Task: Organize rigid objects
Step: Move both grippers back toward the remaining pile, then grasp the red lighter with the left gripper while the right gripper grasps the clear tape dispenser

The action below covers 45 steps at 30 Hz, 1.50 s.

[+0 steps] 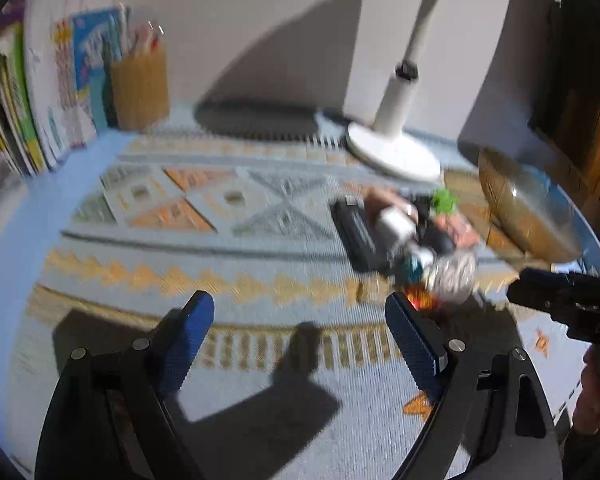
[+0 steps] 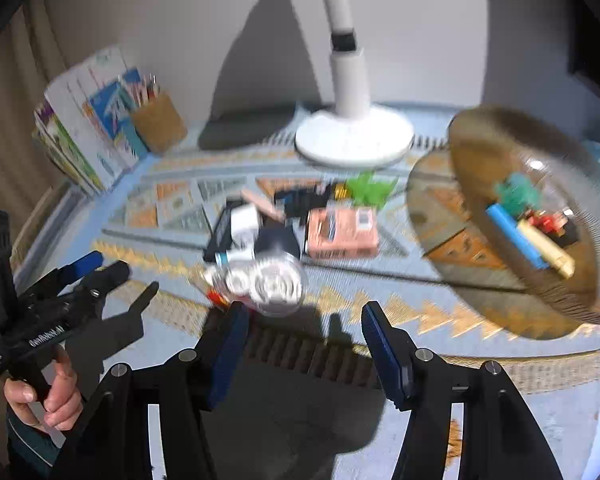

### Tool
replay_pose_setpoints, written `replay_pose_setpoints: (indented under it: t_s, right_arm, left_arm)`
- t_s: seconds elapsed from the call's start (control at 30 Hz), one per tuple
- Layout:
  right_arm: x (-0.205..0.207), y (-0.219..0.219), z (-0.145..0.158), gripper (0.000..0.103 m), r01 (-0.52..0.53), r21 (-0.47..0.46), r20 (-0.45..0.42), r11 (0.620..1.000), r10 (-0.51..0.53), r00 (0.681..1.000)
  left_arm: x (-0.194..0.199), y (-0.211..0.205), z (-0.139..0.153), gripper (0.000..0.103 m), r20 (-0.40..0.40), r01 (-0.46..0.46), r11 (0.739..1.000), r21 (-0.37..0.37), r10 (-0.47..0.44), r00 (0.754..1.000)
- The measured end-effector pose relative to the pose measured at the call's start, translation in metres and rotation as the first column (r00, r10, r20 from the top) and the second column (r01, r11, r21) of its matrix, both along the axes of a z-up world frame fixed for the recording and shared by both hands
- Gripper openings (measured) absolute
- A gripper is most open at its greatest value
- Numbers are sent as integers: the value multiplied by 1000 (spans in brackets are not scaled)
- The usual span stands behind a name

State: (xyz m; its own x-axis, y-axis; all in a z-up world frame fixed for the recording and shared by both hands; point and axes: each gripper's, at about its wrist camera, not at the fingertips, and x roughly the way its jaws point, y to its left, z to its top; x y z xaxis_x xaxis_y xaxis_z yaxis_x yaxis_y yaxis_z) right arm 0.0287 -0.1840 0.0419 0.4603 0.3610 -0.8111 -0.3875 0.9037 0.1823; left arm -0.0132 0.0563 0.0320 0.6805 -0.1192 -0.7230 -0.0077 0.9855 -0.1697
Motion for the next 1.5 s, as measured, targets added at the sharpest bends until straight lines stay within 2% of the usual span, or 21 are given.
replay_pose_setpoints:
  t_s: [0.17, 0.27, 0.4, 0.6, 0.63, 0.67, 0.73, 0.87, 1.0, 1.1, 1.2, 1.3, 1.33, 1.5]
  right_arm:
    - [22, 10, -18, 57, -66, -11, -81, 998, 65, 995]
    - [38, 16, -26, 57, -105, 31, -128, 994, 108, 986]
    - [55, 20, -34, 58, -138, 115, -172, 984, 157, 972]
    - [58, 22, -35, 58, -147, 166, -170, 975, 175, 970]
    - [56, 21, -34, 55, -142, 160, -163, 977, 169, 972]
    - [54, 20, -33, 45, -144, 164, -161, 976, 170, 972]
    - [48, 16, -29, 36, -135, 176, -156, 975, 163, 974]
    - [33, -2, -25, 22, -63, 196, -146, 979, 93, 985]
    - [24, -28, -26, 20, 21, 233, -157, 972, 16, 988]
    - [22, -34, -27, 20, 15, 252, -179, 967, 31, 983]
    - [26, -28, -28, 25, -2, 251, -205, 968, 55, 977]
    - [30, -20, -27, 47, -15, 247, -198, 969, 65, 978]
    - [31, -16, -25, 60, -22, 232, -182, 973, 66, 981]
    - [42, 4, -26, 62, -81, 199, -171, 977, 116, 978]
  left_arm:
    - [-4, -30, -6, 87, -20, 99, 994, 43, -99, 995]
    - [-4, -48, -11, 87, -47, 159, 985, 65, -156, 987]
    - [-2, -65, -16, 87, -70, 200, 970, 135, -192, 979]
    - [1, -71, -17, 87, -88, 219, 969, 113, -210, 974]
    - [3, -73, -17, 87, -90, 219, 970, 101, -211, 973]
    - [6, -75, -18, 87, -92, 220, 971, 96, -211, 973]
    - [8, -81, -18, 87, -97, 228, 969, 97, -219, 971]
    - [11, -94, -20, 87, -101, 237, 963, 125, -226, 969]
    - [21, -105, -22, 87, -114, 224, 961, 160, -207, 972]
    - [24, -105, -24, 87, -122, 208, 961, 183, -188, 975]
    - [26, -92, -23, 87, -122, 156, 973, 170, -137, 983]
    - [24, -65, -22, 85, -125, 84, 985, 149, -66, 990]
    - [21, -53, -22, 85, -128, 62, 988, 144, -43, 991]
    - [8, 5, -26, 85, -145, -48, 992, 119, 65, 987]
